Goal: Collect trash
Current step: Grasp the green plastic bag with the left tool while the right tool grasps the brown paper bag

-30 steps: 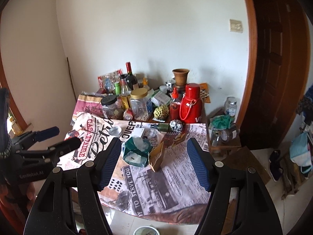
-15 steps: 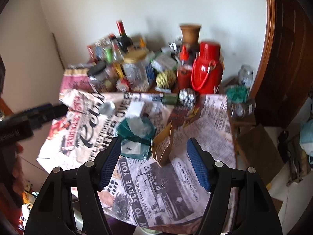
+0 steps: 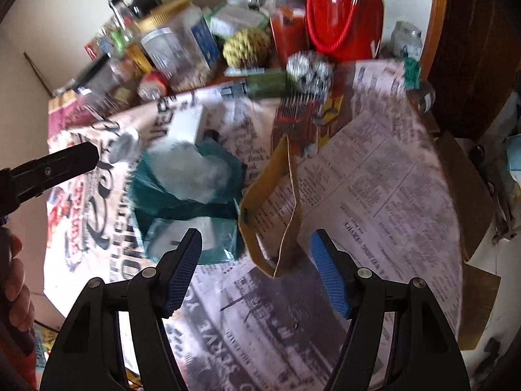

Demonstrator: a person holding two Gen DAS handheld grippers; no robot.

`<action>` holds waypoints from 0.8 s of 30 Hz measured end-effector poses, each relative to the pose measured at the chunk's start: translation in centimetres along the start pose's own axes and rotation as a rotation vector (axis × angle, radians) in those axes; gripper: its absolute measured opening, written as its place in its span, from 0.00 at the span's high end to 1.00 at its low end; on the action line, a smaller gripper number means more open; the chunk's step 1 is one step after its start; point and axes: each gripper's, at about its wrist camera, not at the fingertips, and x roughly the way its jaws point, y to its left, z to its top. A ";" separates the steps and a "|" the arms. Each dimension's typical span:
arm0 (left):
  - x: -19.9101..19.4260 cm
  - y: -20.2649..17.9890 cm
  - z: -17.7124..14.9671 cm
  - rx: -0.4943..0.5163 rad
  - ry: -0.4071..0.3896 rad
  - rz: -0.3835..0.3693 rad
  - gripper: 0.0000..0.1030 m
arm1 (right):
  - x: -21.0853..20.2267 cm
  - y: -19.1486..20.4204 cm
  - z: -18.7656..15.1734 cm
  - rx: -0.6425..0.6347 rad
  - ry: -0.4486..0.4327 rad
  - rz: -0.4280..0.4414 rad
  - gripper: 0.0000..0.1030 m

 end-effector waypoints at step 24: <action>5.7 -0.6 -0.2 -0.121 0.140 -0.183 0.71 | 0.1 -1.9 0.1 0.046 -0.023 0.016 0.87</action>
